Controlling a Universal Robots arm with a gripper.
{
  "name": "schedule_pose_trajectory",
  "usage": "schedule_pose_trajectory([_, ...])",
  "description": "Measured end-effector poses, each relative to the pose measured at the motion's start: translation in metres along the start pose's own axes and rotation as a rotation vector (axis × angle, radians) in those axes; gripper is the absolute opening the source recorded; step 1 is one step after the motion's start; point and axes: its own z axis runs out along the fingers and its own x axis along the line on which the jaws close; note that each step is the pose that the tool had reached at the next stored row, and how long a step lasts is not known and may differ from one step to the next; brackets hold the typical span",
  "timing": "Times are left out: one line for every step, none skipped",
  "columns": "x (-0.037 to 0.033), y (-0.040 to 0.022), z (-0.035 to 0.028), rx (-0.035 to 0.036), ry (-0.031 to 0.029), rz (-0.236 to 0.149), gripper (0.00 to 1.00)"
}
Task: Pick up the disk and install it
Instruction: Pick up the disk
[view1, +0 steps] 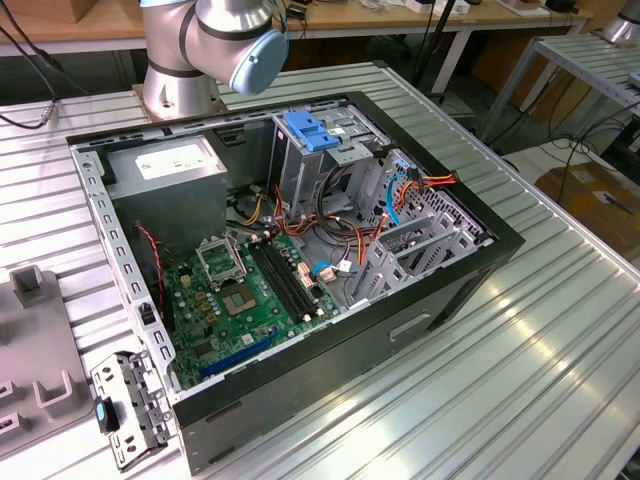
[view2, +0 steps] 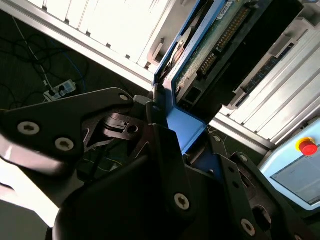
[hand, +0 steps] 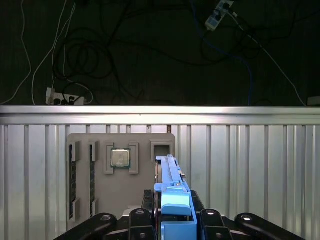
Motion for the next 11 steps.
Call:
schedule_pose_trajectory([0.0, 0.0, 0.0, 0.0, 0.0, 0.0, 0.37])
schedule_pose_trajectory([0.0, 0.0, 0.0, 0.0, 0.0001, 0.0, 0.37])
schedule_pose_trajectory([0.0, 0.0, 0.0, 0.0, 0.0, 0.0, 0.37])
schedule_pose_trajectory([0.0, 0.0, -0.0003, 0.0, 0.0, 0.0, 0.37])
schedule_pose_trajectory([0.0, 0.0, -0.0016, -0.0001, 0.0001, 0.0, 0.37])
schedule_pose_trajectory([0.0, 0.0, -0.003, 0.0, 0.0, 0.0, 0.37])
schedule_pose_trajectory([-0.0001, 0.0, -0.0043, -0.0001, 0.0001, 0.0, 0.37])
schedule_pose_trajectory([-0.0001, 0.0001, -0.0068, -0.0001, 0.0001, 0.0, 0.37])
schedule_pose_trajectory([-0.0001, 0.0001, -0.0086, -0.0001, 0.0001, 0.0, 0.37])
schedule_pose_trajectory([-0.0002, 0.0001, -0.0103, 0.0, 0.0, 0.0, 0.37])
schedule_pose_trajectory([-0.0002, 0.0002, -0.0126, 0.0001, 0.0, 0.0, 0.37])
